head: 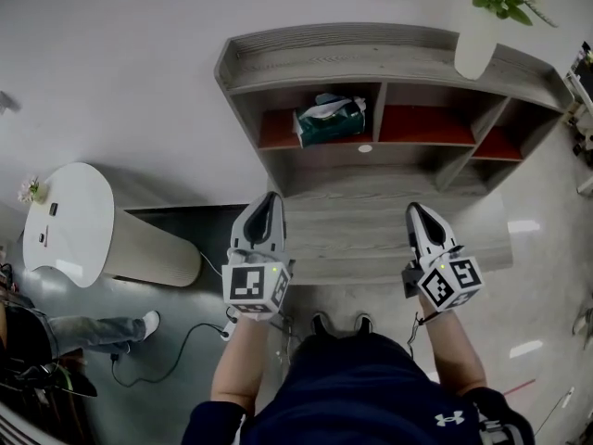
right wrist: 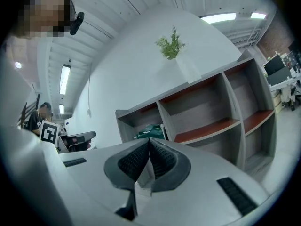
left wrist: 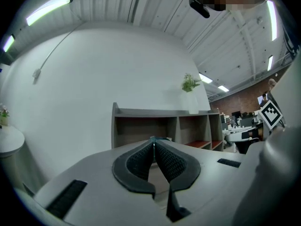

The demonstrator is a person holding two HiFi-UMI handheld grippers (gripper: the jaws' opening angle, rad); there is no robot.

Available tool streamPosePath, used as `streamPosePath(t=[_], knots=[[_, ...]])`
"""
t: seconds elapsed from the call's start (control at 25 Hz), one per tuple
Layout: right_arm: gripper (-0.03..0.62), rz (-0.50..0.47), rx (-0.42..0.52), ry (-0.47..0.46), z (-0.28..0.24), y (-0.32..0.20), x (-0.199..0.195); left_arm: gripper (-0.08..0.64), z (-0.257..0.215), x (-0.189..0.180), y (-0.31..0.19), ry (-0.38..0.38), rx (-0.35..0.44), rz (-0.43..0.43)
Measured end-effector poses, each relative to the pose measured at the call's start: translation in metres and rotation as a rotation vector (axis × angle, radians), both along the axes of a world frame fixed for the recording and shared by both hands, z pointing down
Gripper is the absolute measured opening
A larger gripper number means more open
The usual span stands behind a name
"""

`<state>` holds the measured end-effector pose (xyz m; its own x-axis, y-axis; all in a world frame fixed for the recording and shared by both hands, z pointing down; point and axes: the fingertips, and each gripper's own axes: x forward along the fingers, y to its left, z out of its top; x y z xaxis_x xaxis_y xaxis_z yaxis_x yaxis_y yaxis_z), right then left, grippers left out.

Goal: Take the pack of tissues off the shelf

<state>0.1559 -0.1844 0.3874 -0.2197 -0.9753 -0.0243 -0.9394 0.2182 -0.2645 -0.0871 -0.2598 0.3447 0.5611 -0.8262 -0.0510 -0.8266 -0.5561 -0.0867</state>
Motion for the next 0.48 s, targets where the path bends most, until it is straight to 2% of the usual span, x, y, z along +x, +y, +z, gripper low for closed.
streamPosePath(t=[0.12,0.36,0.48], knots=[[0.012,0.022,0.000,0.000,-0.001,-0.002,0.004,0.023,-0.003,0.008,-0.016,-0.052,0.031,0.018],[0.012,0.058,-0.006,0.001,0.000,-0.005,0.013,0.025,-0.002,0.035,-0.053,-0.227,0.090,0.092],[0.012,0.078,-0.014,0.003,0.001,-0.006,0.016,0.027,-0.007,0.048,-0.070,-0.287,0.122,0.120]])
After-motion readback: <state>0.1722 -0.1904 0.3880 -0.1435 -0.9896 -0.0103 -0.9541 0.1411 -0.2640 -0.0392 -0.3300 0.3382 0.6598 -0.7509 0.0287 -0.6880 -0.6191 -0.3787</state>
